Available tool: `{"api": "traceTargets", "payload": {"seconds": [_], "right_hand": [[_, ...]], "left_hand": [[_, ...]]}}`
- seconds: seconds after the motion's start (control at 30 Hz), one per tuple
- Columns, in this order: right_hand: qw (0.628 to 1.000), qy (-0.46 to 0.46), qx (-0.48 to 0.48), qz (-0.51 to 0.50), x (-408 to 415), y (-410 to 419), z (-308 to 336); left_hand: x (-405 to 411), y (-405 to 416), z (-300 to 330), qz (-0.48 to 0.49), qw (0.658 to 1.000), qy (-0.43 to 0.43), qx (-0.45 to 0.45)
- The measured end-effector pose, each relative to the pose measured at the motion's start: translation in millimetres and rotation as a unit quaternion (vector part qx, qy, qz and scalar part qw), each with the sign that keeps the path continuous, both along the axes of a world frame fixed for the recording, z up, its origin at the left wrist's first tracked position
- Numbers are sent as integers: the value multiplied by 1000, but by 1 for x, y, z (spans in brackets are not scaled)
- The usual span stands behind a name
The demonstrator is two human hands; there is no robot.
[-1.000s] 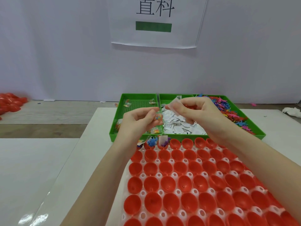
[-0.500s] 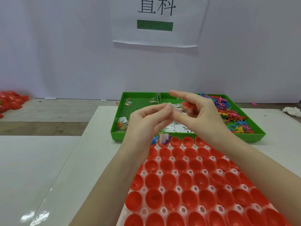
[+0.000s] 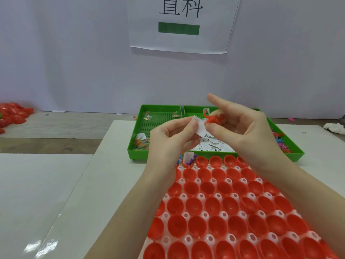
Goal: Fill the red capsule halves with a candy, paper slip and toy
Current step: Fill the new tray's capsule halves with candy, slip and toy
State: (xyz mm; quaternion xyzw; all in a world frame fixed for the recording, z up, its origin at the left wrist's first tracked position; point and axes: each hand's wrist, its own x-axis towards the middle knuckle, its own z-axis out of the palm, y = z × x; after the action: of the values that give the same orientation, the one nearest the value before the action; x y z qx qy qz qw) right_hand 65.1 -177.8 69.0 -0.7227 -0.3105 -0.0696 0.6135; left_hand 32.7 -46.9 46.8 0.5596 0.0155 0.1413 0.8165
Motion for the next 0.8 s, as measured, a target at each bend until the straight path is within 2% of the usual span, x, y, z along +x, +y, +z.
{"api": "traceTargets", "payload": {"seconds": [0.13, 0.37, 0.6, 0.8], "right_hand": [[998, 25, 54, -14, -7, -3, 6], [997, 65, 48, -4, -8, -3, 5], [995, 81, 39, -44, -10, 0, 4], [990, 127, 23, -63, -6, -7, 7]], "left_hand": [[-3, -2, 3, 13, 1000, -9, 4], [-7, -4, 6, -7, 999, -19, -47], [-6, -5, 6, -74, 990, -14, -121], [-3, 0, 5, -115, 989, -5, -95]]}}
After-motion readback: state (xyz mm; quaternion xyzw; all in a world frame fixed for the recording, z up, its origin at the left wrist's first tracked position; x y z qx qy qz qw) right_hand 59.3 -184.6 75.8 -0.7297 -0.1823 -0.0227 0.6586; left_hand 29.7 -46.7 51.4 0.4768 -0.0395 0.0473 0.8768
